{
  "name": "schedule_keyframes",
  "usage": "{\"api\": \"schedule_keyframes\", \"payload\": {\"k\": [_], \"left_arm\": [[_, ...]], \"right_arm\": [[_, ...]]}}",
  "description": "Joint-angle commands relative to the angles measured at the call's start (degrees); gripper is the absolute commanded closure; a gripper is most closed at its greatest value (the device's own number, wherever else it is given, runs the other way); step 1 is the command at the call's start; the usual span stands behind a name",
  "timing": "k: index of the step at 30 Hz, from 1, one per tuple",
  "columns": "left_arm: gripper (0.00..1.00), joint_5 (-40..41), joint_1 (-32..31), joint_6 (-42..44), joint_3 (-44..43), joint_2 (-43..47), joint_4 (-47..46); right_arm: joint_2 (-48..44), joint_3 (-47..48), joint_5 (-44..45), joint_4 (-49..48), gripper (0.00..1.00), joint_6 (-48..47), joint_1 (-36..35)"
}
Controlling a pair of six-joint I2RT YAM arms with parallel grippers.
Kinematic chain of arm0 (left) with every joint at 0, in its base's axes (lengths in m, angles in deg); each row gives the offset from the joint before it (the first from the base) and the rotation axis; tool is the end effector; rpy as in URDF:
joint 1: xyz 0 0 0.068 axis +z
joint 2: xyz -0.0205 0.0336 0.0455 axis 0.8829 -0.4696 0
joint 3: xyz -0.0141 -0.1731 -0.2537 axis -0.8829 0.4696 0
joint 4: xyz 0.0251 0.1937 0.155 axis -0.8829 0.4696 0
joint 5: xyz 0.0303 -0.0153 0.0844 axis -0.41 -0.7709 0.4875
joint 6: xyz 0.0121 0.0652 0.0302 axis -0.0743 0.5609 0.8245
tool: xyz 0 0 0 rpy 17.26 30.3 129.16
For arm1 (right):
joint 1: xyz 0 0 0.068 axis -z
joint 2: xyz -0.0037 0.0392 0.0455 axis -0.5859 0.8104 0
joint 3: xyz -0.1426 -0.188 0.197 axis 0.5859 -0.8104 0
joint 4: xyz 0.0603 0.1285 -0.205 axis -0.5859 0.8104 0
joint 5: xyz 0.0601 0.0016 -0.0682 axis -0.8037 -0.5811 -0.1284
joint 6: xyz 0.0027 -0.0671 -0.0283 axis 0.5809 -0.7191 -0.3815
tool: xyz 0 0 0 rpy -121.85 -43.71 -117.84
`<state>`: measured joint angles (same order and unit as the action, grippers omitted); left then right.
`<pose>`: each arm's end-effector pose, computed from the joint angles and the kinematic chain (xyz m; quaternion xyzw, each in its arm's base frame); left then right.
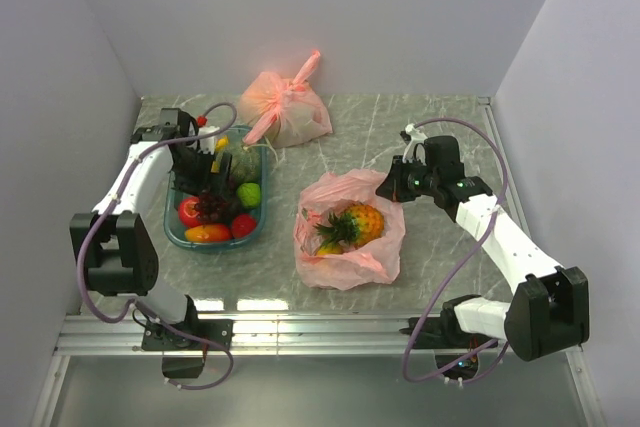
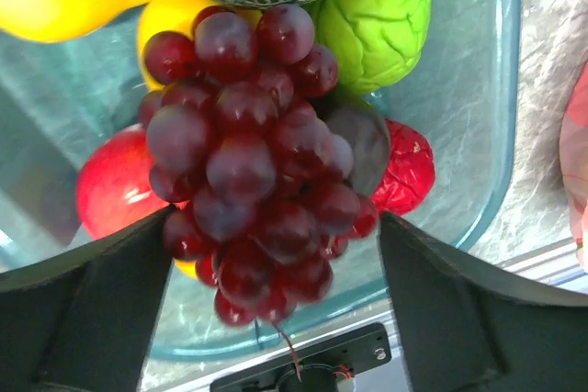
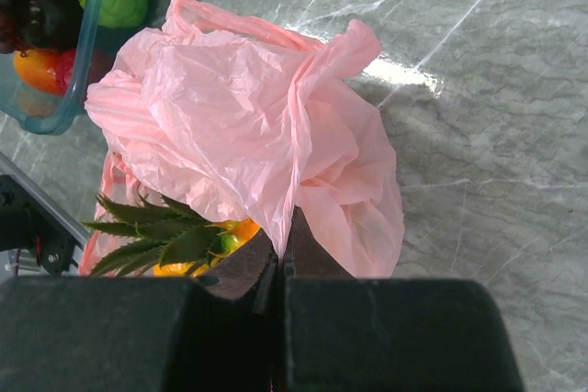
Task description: Place the fake fruits into the plastic bag and tie a complex knot
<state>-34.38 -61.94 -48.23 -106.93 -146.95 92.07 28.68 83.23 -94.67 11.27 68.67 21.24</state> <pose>0.2976 -0.0157 0.2888 0.0993 0.9732 -0.1169 0.1713 0.2392 0.0911 0.2958 -0.1187 0.8761 0.3042 0.3546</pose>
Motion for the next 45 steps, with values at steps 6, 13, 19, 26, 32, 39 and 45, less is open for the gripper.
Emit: {"api": "schedule_keyframes", "payload": {"k": [6,13,19,26,32,39,45], "left_arm": [[0.30,-6.35,1.25,-2.95,1.04,-2.57,-4.30],[0.79,-3.55,1.26,-3.74,-0.54,-0.46,-3.43],[0.99,-2.84,2.93,-2.78,-4.31,1.29,0.26],[1.00,-6.34,3.02,-0.49,-11.17,4.90,4.57],[1.00,-13.63,2.67,-0.14,-18.19,4.99,6.77],[1.00,-22.00,-10.30,-2.86,-29.09,2.10,2.13],[1.00,-22.70,-26.82,-7.78,-26.65,-1.07,-13.33]], "right_arm": [[-0.19,0.28,-1.01,-1.09,1.00,-0.63,-0.13],[0.16,0.28,-1.36,-1.17,1.00,-0.63,-0.22],[-0.01,0.63,-1.36,-1.00,1.00,-0.63,-0.31],[-0.37,0.19,-1.63,-1.44,1.00,-0.45,-0.31],[0.07,0.37,-1.89,-1.61,1.00,-0.10,-0.31],[1.12,1.07,-2.68,-1.97,1.00,0.43,-0.31],[1.83,1.60,-2.95,-1.97,1.00,0.87,-0.22]]}}
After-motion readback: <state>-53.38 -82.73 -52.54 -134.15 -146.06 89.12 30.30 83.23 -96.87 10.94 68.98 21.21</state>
